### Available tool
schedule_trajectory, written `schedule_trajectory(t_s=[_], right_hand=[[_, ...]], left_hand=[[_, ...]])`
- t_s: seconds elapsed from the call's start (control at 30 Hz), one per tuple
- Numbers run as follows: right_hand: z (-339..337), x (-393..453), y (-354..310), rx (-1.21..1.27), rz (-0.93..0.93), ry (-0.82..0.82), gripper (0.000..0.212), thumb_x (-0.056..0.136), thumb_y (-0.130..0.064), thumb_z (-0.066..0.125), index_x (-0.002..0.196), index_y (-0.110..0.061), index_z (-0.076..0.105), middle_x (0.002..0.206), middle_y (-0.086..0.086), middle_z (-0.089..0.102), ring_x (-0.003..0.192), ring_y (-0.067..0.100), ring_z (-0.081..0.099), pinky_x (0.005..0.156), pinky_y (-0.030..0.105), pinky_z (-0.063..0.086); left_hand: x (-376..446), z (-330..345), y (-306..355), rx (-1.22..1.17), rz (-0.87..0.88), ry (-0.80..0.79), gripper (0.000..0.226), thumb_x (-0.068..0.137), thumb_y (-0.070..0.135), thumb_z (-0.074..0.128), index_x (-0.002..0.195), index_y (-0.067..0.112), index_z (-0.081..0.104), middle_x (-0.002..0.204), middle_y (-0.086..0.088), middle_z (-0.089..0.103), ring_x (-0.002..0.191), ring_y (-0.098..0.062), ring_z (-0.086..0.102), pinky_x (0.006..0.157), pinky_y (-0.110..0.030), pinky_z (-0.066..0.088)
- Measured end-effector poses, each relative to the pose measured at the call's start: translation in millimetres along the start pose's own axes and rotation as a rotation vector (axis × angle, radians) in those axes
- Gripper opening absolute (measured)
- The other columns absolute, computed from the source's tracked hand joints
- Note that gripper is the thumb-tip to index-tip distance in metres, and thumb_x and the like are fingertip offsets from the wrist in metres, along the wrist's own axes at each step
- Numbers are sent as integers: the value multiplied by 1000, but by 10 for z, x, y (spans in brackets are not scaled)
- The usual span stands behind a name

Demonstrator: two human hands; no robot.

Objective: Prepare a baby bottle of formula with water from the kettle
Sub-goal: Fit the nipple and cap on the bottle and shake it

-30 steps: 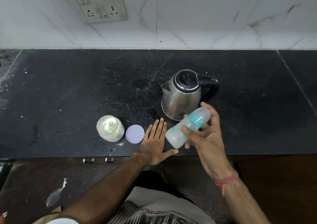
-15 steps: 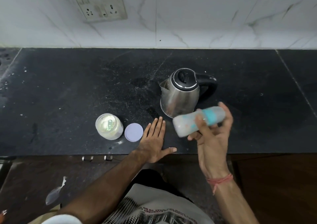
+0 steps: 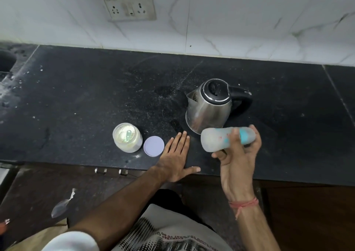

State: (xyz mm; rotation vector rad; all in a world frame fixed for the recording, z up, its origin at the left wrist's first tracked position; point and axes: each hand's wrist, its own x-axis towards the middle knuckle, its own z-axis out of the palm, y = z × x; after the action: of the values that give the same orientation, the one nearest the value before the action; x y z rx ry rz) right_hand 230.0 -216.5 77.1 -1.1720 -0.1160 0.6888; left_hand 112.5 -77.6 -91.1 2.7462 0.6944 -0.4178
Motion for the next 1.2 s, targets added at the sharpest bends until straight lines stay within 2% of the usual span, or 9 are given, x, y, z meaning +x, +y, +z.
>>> schedule_trajectory(t_s=[0.13,0.23,0.33,0.53,0.67,0.8,0.9,1.03,1.2], right_hand=[[39,10,-1,-117,-10,-80,74,91,-29,80,155,-36,45,136,13,62,110,28,74,59,30,63],[13,41,-55,-44,-15,8,70,97,-28,75,156,-35,40,134,14,59,104,25,72,52,29,60],[-2,-12,-58,-159,18,-187,74,92,-20,79,155,-38,45,131,15,69,109,29,75,50,36,61],[78,-66,-31,-98,16,-151,67,96,-23,75,154,-36,45,130,23,63,94,24,76,44,33,58],[79,-26,-28,-54,-48,-55,66,97,-25,73,155,-35,42,130,20,59,97,23,74,49,31,59],[60,0,-85,-200,-34,-252,70,96,-15,76,154,-34,43,137,32,60,98,28,76,48,35,60],[21,62,-138,-120,-90,-131,64,103,-19,70,156,-35,38,141,33,55,100,26,75,51,33,61],[12,122,-234,-276,31,-323,72,92,-17,78,154,-34,45,133,29,63,96,33,74,46,36,60],[-15,235,-379,-224,-45,-187,68,96,-27,74,154,-39,41,135,23,58,94,24,73,51,32,60]], left_hand=[[-14,-20,8,-33,13,-25,126,97,94,31,174,9,-21,181,-10,-32,168,-26,-30,139,-50,-10],[-1,-16,-8,12,8,-2,128,92,99,17,174,8,-22,181,-11,-32,169,-27,-30,139,-49,-10],[6,22,-7,0,24,-17,133,80,99,5,174,8,-20,182,-12,-31,164,-24,-35,138,-47,-15],[35,128,-31,5,20,34,131,84,99,10,176,9,-13,181,-12,-29,168,-26,-29,138,-48,-10],[55,106,-35,-14,16,34,139,77,106,-7,176,9,-15,180,-9,-31,169,-27,-27,139,-48,-11],[40,146,-38,-27,5,74,129,90,100,24,177,12,-13,180,-5,-31,171,-26,-23,137,-44,-16],[37,94,-39,-43,8,66,131,87,100,17,176,10,-14,184,-8,-25,171,-25,-24,139,-47,-11],[7,46,-36,-79,22,18,139,77,106,4,175,10,-19,183,-9,-29,169,-25,-28,138,-46,-15],[37,91,-51,-79,9,32,131,91,100,26,175,11,-19,183,-7,-31,169,-24,-29,139,-48,-12]])
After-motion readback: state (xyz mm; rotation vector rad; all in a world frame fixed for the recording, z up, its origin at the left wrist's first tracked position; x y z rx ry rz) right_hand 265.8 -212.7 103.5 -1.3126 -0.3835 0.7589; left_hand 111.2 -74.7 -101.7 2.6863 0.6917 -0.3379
